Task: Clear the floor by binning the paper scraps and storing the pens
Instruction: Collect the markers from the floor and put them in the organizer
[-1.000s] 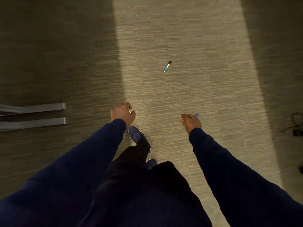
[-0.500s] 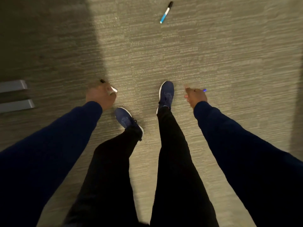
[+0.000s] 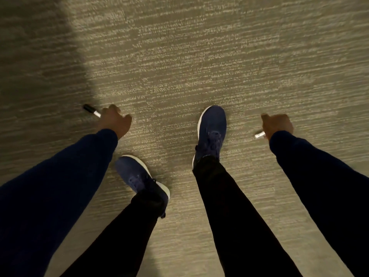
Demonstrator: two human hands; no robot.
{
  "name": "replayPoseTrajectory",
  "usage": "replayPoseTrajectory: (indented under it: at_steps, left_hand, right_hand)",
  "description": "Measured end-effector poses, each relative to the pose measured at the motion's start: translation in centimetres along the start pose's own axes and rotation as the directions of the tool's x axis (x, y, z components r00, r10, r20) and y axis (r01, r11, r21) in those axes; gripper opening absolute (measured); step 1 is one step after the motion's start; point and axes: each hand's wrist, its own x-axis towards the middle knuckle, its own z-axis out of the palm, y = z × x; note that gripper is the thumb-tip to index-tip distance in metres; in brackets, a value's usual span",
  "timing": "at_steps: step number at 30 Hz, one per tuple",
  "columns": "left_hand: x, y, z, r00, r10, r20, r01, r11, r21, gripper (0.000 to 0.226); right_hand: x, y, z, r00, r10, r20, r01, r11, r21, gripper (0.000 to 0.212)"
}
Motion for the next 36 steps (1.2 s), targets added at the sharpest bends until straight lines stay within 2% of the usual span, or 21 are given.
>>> replayPoseTrajectory:
  at_steps: [3, 6, 9, 14, 16, 19, 22, 24, 26, 28, 30, 32, 34, 36]
  left_hand:
    - [2.8, -0.9, 2.1, 0.982, -0.143, -0.120, 0.139, 0.989, -0.043, 0.064]
    - [4.8, -1.8, 3.6, 0.923, -0.334, -0.193, 0.303, 0.937, -0.172, 0.076]
    - [6.5, -2.8, 4.4, 0.856, -0.469, -0.219, 0.388, 0.861, -0.330, 0.070]
    - [8.2, -4.3, 4.6, 0.856, -0.466, -0.222, 0.356, 0.844, -0.401, 0.063]
    - [8.6, -4.6, 4.5, 0.857, -0.449, -0.251, 0.325, 0.850, -0.414, 0.060]
    - [9.1, -5.2, 4.3, 0.866, -0.421, -0.271, 0.275, 0.852, -0.445, 0.054]
    - [9.5, -5.6, 4.2, 0.872, -0.402, -0.278, 0.246, 0.853, -0.461, 0.052]
    - [9.6, -5.4, 4.0, 0.872, -0.382, -0.306, 0.223, 0.866, -0.447, 0.051]
    - [9.5, -4.7, 3.8, 0.882, -0.347, -0.320, 0.191, 0.882, -0.431, 0.057]
    - [9.1, -3.4, 3.7, 0.909, -0.292, -0.299, 0.118, 0.866, -0.485, 0.065]
    - [8.5, -1.2, 3.6, 0.943, -0.170, -0.286, -0.025, 0.821, -0.570, 0.055]
    - [7.9, 1.5, 3.2, 0.969, -0.049, -0.243, -0.128, 0.740, -0.660, 0.037]
    - [7.6, 4.6, 2.8, 0.990, 0.035, -0.135, -0.127, 0.621, -0.774, 0.019]
    - [7.3, 7.8, 2.3, 0.996, 0.091, -0.024, -0.066, 0.486, -0.871, 0.016]
  right_hand:
    - [2.6, 1.9, 1.9, 0.989, 0.136, -0.053, -0.131, 0.987, 0.091, 0.072]
    - [4.5, 3.4, 3.3, 0.974, 0.226, -0.033, -0.219, 0.965, 0.141, 0.087]
    - [6.3, 4.4, 4.4, 0.951, 0.309, 0.010, -0.303, 0.923, 0.237, 0.086]
    - [8.0, 4.8, 5.7, 0.943, 0.322, 0.080, -0.327, 0.863, 0.386, 0.063]
    - [8.3, 4.6, 5.8, 0.955, 0.259, 0.142, -0.294, 0.880, 0.373, 0.054]
    - [8.6, 4.0, 5.9, 0.953, 0.258, 0.157, -0.300, 0.869, 0.394, 0.050]
    - [7.9, 2.7, 6.1, 0.947, 0.318, -0.040, -0.302, 0.929, 0.215, 0.040]
    - [6.9, 1.5, 6.2, 0.965, 0.212, -0.152, -0.176, 0.960, 0.218, 0.038]
    - [6.1, -0.2, 6.3, 0.970, -0.008, -0.243, 0.054, 0.982, 0.182, 0.041]
    - [4.8, -2.7, 6.3, 0.940, -0.213, -0.268, 0.259, 0.954, 0.151, 0.042]
    - [2.9, -5.7, 6.4, 0.894, -0.397, -0.206, 0.435, 0.880, 0.190, 0.034]
    - [1.0, -8.6, 6.8, 0.837, -0.539, -0.100, 0.542, 0.786, 0.297, 0.023]
    - [-0.8, -11.4, 7.4, 0.779, -0.627, 0.013, 0.570, 0.717, 0.402, 0.021]
    - [-2.7, -14.1, 8.1, 0.727, -0.678, 0.114, 0.532, 0.660, 0.530, 0.020]
